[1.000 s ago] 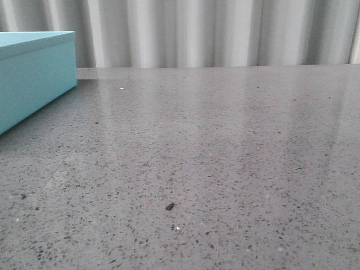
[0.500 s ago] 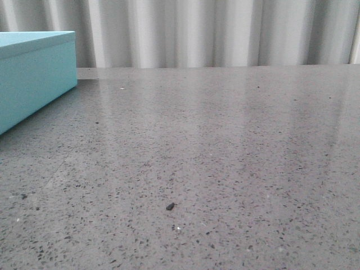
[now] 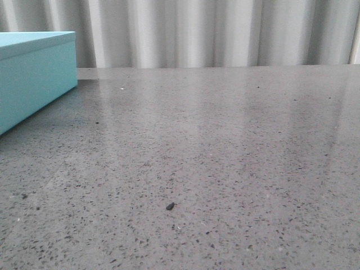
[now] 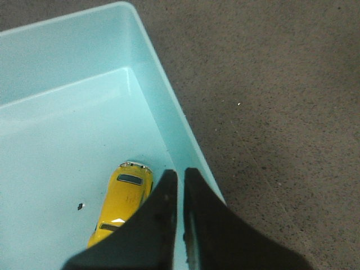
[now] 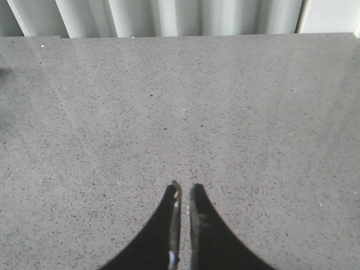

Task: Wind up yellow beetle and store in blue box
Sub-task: 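Lower the car into the blue box and open the left gripper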

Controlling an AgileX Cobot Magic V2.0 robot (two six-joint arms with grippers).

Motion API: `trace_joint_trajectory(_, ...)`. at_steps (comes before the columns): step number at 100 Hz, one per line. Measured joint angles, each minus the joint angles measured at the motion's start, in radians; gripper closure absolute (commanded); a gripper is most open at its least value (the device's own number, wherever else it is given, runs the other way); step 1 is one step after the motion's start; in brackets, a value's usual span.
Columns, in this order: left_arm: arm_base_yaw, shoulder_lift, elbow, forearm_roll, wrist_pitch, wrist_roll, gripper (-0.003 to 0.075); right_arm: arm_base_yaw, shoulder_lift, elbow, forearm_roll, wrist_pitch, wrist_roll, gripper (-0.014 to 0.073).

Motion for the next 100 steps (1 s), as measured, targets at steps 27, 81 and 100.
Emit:
trace_joint_trajectory(27, 0.0, -0.237, 0.145, -0.002, -0.001, 0.018, 0.0741, 0.0, -0.199, 0.184, -0.011, -0.045, 0.0, 0.0635)
trace_joint_trajectory(81, -0.045, -0.677, 0.657, -0.066, -0.318, 0.053, 0.0741, 0.0, -0.428, 0.369, -0.063, -0.132, 0.0, 0.0635)
trace_joint_trajectory(100, -0.137, -0.815, 0.816, -0.071, -0.39, 0.061, 0.0741, 0.0, -0.445, 0.39, -0.116, -0.155, 0.0, 0.0635)
